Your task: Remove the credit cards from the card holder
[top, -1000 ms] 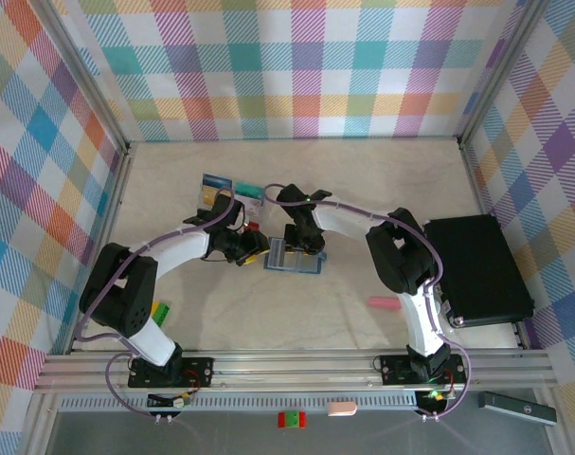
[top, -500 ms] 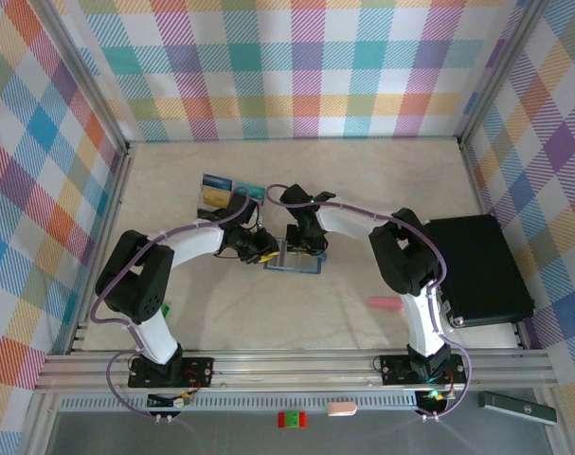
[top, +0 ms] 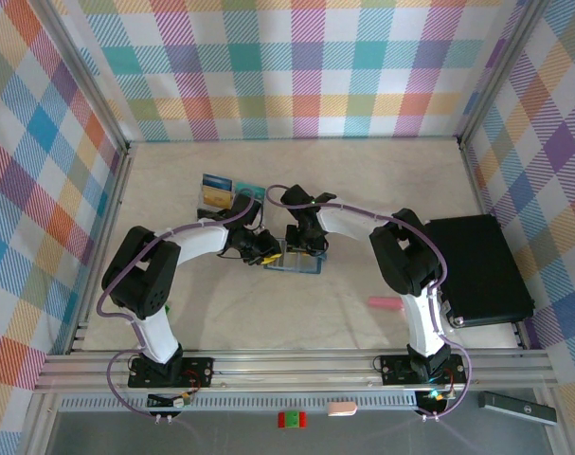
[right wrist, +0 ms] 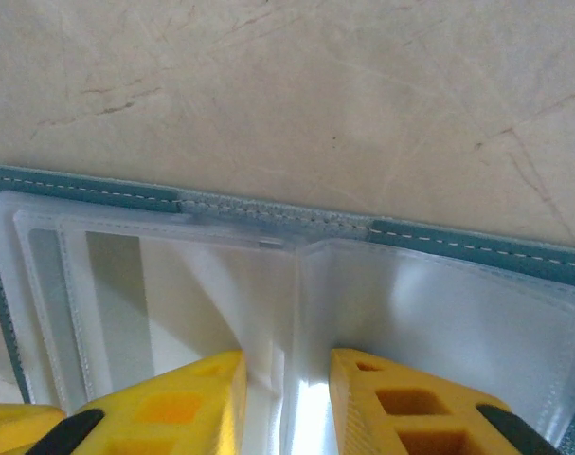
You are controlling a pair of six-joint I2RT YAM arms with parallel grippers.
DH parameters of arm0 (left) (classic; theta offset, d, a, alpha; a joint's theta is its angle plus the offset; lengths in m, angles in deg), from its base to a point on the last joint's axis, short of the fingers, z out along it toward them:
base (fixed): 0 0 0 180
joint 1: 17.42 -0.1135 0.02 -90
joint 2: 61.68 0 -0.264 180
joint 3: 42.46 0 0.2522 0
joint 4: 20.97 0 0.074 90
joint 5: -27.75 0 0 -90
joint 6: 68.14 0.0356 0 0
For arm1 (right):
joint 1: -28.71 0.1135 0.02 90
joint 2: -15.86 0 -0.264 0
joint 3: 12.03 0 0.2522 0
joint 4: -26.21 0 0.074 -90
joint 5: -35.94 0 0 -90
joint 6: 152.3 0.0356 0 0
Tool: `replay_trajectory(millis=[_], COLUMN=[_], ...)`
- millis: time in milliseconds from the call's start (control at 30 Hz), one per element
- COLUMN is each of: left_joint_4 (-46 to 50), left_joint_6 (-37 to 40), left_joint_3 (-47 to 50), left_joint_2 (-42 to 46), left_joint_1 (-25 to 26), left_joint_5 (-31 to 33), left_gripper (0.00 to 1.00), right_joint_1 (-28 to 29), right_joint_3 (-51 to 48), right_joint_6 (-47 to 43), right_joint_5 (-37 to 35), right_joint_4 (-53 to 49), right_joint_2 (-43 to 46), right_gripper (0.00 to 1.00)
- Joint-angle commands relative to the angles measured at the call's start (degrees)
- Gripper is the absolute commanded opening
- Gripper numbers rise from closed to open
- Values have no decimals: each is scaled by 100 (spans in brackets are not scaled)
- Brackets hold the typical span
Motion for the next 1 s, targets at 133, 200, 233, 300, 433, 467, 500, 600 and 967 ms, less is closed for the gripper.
replay_trajectory(millis=[133, 200, 233, 300, 433, 467, 500, 600, 967], left_joint_4=[141, 221, 246, 266, 307, 315, 310, 338, 429], left_joint_6=[-15, 3, -3, 2, 10, 13, 18, 34, 86], left_joint_3=[1, 7, 23, 56, 84, 84, 82, 77, 5], left_joint_2=[-180, -201, -211, -219, -246, -253, -262, -291, -347], left_joint_1=[102, 111, 115, 118, 128, 128, 137, 137, 155], left_joint_5=[84, 150, 191, 254, 298, 300, 300, 315, 306], left_gripper=[22, 22, 22, 22, 22, 23, 23, 23, 23], right_joint_1=[-28, -27, -28, -24, -22, -26, -28, -28, -39], right_joint_3=[-180, -173, -171, -172, -173, -172, -179, -189, -341], right_joint_6=[-58, -62, -72, -72, -90, -92, -90, -85, -75], right_joint_5=[-155, -229, -268, -352, -442, -455, -462, -464, -379], right_joint_4=[-185, -219, -232, -264, -318, -339, -333, -342, -255], right_joint_2=[52, 104, 136, 186, 248, 248, 248, 237, 371], right_gripper=[30, 30, 30, 31, 32, 32, 32, 32, 31])
